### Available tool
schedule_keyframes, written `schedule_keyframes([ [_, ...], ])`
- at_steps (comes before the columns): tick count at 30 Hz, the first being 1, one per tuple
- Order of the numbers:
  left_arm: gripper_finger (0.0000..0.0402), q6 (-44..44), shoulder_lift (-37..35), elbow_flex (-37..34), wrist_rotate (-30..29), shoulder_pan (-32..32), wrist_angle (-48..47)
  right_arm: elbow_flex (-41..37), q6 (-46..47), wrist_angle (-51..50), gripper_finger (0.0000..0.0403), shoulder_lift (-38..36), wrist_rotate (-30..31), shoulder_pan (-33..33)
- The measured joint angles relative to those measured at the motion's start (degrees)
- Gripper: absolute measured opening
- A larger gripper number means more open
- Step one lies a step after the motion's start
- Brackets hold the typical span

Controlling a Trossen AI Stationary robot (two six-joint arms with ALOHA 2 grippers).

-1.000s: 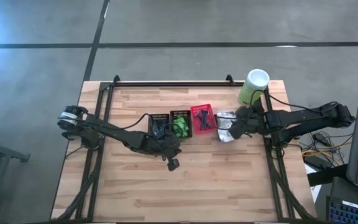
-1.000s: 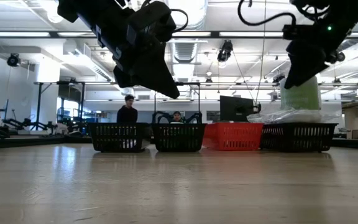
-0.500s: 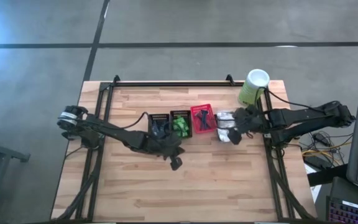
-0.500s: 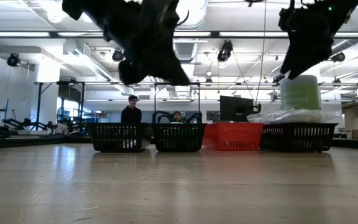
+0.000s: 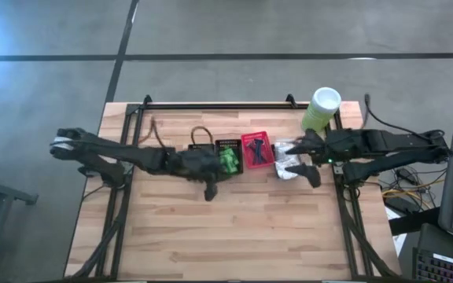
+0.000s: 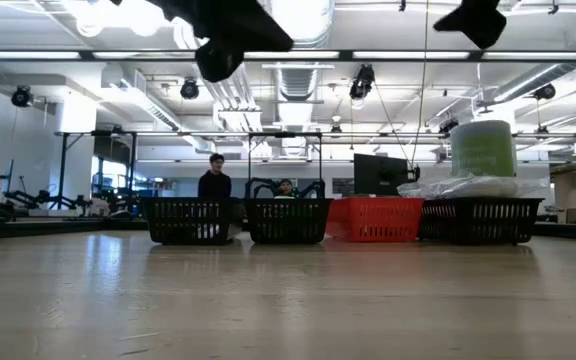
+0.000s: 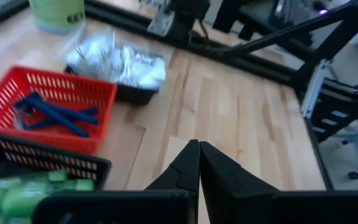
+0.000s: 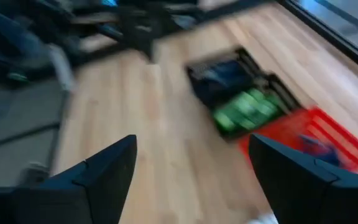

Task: Pick & Place Travel size toiletries
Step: Return to Home Position

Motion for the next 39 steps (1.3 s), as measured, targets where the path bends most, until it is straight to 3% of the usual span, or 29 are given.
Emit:
schedule_keyframes([
  [6, 0.0012, 2.2, -9.4, -9.6, 4.9, 4.2, 8.7, -10.9, 3.6, 8.5, 0.0285, -11.9, -2.3, -0.2],
  [12, 0.0012, 1.6, -19.0, -22.9, 6.1, 6.1, 24.4, -22.2, 9.7, 13.5, 0.0268, -25.9, -1.7, -0.2],
  [18, 0.0012, -0.3, -26.8, -36.0, 6.1, 6.2, 37.3, -34.1, 4.7, 31.5, 0.0251, -39.9, -1.9, -0.2],
  [22, 0.0012, -1.4, -30.7, -42.8, 5.9, 6.2, 43.3, -41.0, 3.6, 37.1, 0.024, -47.8, -1.9, -0.2],
  [28, 0.0012, -1.7, -35.1, -50.8, -0.6, 6.3, 47.0, -49.3, 5.8, 45.3, 0.0225, -46.0, -1.1, -0.1],
  [33, 0.0012, -3.2, -36.3, -56.8, -4.9, 6.3, 45.9, -52.6, 12.3, 44.0, 0.0218, -45.7, 6.5, -0.2],
  [39, 0.0012, -3.0, -36.0, -56.8, -5.1, 6.3, 32.6, -52.6, 20.2, 42.2, 0.0211, -45.1, 8.8, -0.2],
])
